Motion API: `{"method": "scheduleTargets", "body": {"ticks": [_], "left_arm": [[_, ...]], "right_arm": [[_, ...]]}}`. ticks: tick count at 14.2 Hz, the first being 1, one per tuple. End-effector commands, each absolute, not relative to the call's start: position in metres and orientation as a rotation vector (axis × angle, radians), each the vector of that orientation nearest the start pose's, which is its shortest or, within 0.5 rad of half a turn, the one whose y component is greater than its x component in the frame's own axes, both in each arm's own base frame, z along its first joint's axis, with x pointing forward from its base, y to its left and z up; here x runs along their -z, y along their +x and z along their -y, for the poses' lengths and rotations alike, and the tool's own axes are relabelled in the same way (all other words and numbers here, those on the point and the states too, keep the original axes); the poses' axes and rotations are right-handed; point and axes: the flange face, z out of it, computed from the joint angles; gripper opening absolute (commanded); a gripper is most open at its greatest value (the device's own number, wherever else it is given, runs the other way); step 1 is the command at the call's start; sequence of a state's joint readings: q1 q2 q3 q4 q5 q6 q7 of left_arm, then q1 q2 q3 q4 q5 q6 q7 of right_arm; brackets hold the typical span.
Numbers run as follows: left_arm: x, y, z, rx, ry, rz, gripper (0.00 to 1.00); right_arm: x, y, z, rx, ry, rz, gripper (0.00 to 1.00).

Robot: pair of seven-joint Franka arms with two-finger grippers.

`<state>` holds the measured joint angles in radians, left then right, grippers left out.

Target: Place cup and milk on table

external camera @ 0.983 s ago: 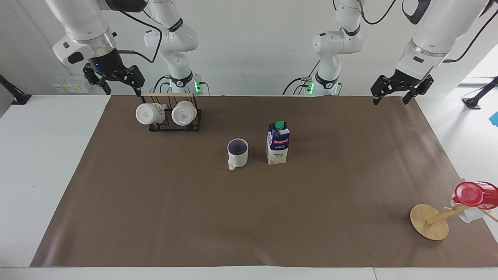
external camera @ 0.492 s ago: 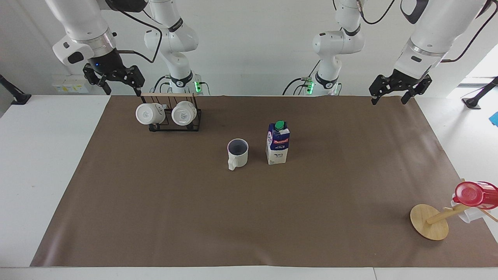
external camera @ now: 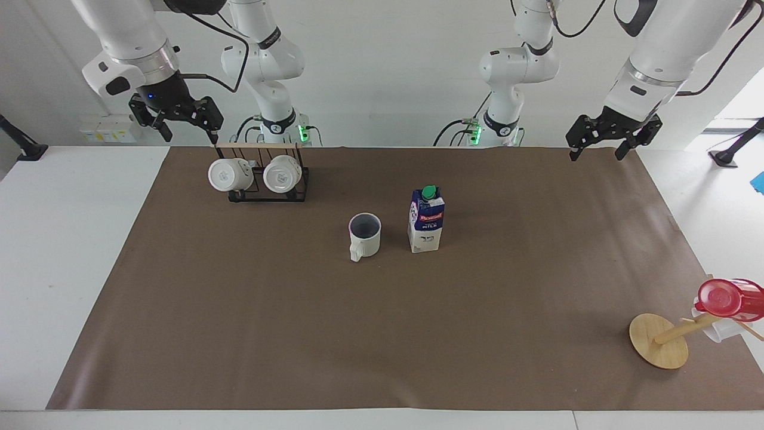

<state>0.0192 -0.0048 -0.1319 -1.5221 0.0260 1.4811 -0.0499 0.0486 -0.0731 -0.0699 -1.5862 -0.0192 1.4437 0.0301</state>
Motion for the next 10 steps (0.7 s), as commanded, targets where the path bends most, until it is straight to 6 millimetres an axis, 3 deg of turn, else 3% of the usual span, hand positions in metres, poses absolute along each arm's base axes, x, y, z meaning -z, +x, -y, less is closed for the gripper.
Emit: {"method": "scheduleTargets", "body": {"ticks": [1, 10], "left_arm": [[-0.6484, 0.5377, 0.057, -0.049, -3.124, -0.092, 1.0], [-0.648, 0.5357, 0.0571, -0.069, -3.131, -0.091, 1.0]], "right_arm": [[-0.6505, 0.5139, 0.0116, -0.118, -3.132, -0.098, 1.0], [-0.6514, 0.5122, 0.0125, -0.092, -3.138, -0.104, 1.0]]}}
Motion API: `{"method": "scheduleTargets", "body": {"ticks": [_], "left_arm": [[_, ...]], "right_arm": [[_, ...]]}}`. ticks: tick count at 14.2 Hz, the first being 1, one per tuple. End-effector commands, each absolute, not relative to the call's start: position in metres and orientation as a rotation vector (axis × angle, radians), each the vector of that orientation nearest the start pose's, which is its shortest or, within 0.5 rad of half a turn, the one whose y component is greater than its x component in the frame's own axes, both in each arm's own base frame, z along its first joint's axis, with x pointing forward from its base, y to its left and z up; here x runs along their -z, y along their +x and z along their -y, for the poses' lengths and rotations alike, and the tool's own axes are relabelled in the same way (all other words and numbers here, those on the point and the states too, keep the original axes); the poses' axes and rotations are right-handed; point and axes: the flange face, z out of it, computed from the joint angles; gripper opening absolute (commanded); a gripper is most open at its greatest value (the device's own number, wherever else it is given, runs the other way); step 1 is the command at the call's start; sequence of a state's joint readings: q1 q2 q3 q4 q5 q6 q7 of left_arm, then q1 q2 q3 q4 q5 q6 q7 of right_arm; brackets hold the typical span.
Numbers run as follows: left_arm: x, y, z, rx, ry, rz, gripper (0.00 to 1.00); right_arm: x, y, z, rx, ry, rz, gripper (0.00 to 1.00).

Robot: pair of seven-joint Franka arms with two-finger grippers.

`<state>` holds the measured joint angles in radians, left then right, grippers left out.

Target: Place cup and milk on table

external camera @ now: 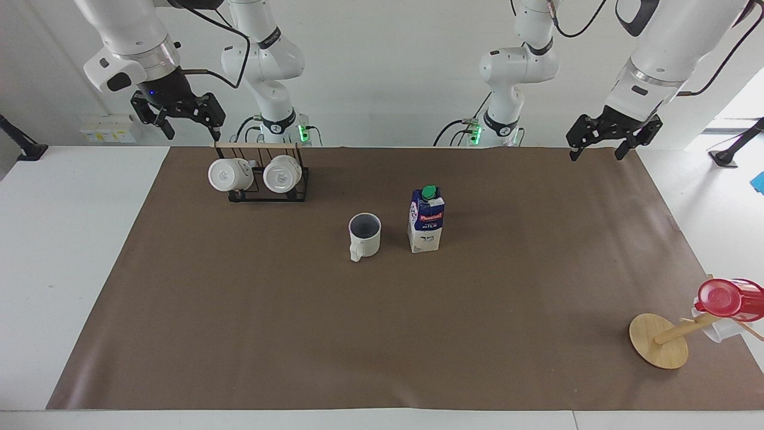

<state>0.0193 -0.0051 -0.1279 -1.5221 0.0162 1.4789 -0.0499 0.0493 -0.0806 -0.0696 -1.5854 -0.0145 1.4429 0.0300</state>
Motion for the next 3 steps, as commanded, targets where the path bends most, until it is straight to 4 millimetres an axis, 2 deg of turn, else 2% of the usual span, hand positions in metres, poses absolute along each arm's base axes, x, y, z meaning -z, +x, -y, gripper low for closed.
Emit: {"method": "scheduleTargets", "body": {"ticks": [1, 3], "left_arm": [[-0.648, 0.5356, 0.0579, -0.069, -3.131, -0.091, 1.0], [-0.648, 0.5356, 0.0579, -0.069, -3.131, -0.091, 1.0]], "right_arm": [[-0.6515, 0.5124, 0.0133, -0.089, -3.138, -0.111, 1.0], [-0.6523, 0.5133, 0.0155, -0.075, -3.136, -0.118, 1.0]]}}
